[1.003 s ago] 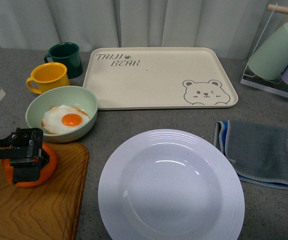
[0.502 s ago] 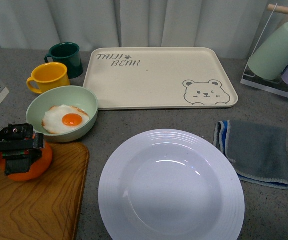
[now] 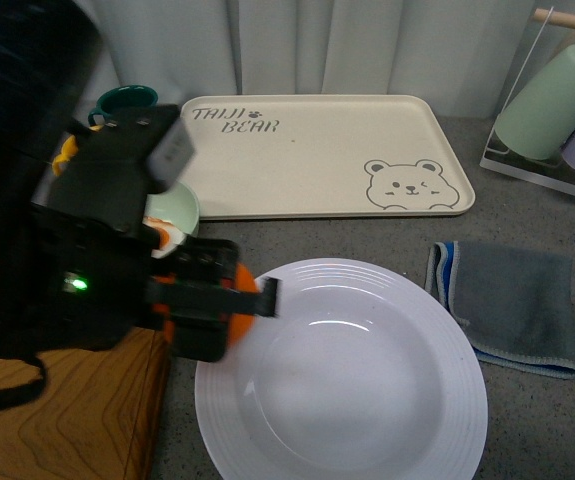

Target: Place orange and plate with both arms

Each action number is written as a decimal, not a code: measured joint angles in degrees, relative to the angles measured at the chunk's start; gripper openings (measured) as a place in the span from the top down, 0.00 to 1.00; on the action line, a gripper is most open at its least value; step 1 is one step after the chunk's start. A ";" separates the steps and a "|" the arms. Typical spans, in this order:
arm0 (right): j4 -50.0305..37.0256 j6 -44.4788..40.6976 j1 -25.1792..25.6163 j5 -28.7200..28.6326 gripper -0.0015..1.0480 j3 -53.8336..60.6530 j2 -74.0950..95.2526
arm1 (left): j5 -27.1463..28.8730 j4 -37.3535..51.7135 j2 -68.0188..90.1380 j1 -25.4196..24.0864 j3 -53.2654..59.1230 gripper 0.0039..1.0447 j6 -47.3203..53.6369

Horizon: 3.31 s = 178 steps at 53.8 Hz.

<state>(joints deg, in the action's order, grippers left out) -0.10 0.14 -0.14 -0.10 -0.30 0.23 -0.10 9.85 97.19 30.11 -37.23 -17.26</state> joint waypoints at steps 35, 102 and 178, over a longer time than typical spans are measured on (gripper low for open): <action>0.00 0.00 0.00 0.00 0.09 0.00 -0.02 | -3.39 2.25 13.55 8.02 -6.86 0.48 -3.06; 0.00 0.00 0.00 0.00 0.09 0.00 -0.02 | 9.18 41.18 -42.01 -20.81 35.06 0.97 16.74; 0.00 0.00 0.00 0.00 0.09 0.00 -0.02 | 0.11 0.52 -86.99 -29.97 36.22 0.97 16.83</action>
<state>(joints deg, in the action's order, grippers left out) -0.10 0.14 -0.14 -0.10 -0.30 0.21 0.01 10.37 10.20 0.14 -1.02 -0.43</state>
